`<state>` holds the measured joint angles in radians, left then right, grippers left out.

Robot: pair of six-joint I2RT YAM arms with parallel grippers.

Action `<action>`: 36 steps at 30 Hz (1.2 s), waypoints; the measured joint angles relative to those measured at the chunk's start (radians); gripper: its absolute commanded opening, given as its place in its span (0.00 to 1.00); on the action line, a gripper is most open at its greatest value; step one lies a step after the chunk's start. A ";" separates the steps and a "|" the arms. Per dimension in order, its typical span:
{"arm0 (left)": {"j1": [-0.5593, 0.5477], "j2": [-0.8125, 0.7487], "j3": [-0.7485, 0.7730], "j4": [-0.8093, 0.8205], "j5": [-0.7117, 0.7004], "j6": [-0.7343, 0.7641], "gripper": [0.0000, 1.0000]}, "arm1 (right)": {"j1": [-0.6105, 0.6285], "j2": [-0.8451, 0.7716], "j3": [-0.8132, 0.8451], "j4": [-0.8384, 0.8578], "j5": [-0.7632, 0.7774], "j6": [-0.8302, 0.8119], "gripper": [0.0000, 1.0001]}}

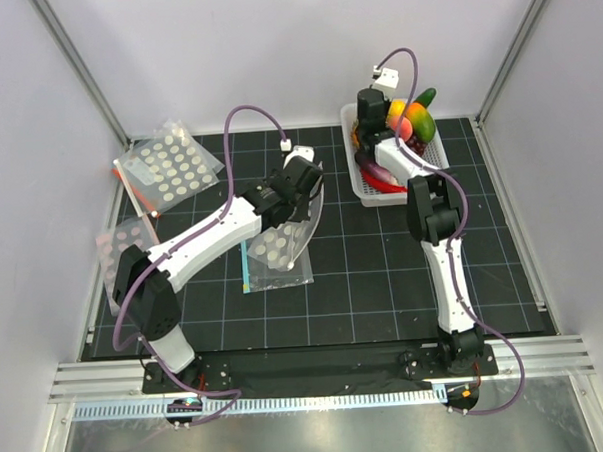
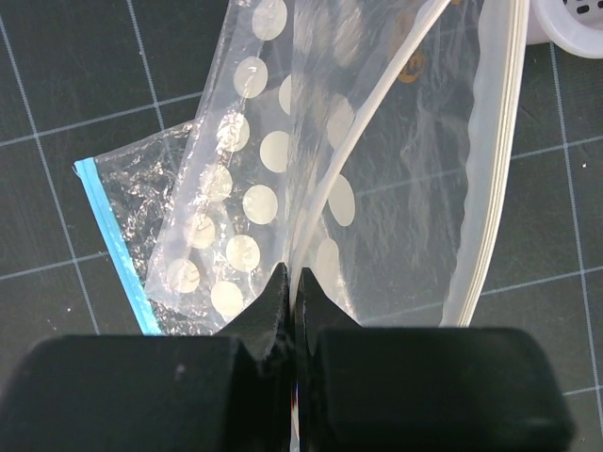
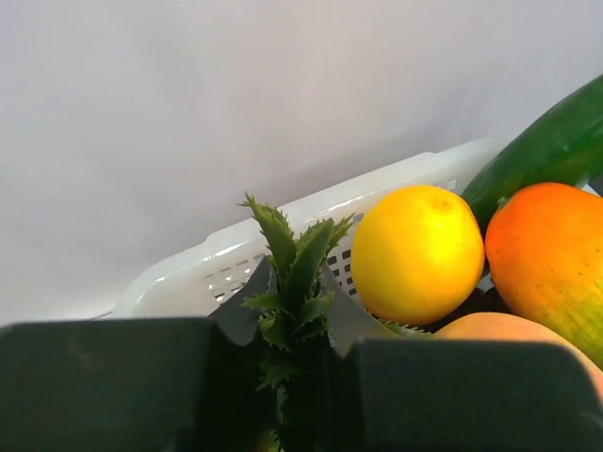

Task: Place the food in the zip-top bag and seal the zipper
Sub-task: Pick up the fake fruit from the bin.

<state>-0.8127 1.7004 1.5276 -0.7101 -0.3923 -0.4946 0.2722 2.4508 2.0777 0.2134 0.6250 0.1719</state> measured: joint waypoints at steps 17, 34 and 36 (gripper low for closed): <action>-0.011 0.027 0.025 -0.037 -0.054 0.004 0.00 | 0.002 -0.475 -0.407 0.047 -0.196 0.165 0.01; -0.010 0.026 0.024 -0.034 -0.041 0.009 0.00 | 0.065 -1.033 -0.933 -0.058 -0.403 0.424 0.01; -0.008 0.026 0.023 -0.024 -0.024 0.008 0.00 | 0.090 -1.150 -1.029 -0.063 -0.423 0.442 0.01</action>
<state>-0.8204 1.7264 1.5505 -0.7341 -0.4164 -0.4862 0.3626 1.3010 1.0485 0.1509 0.2016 0.6136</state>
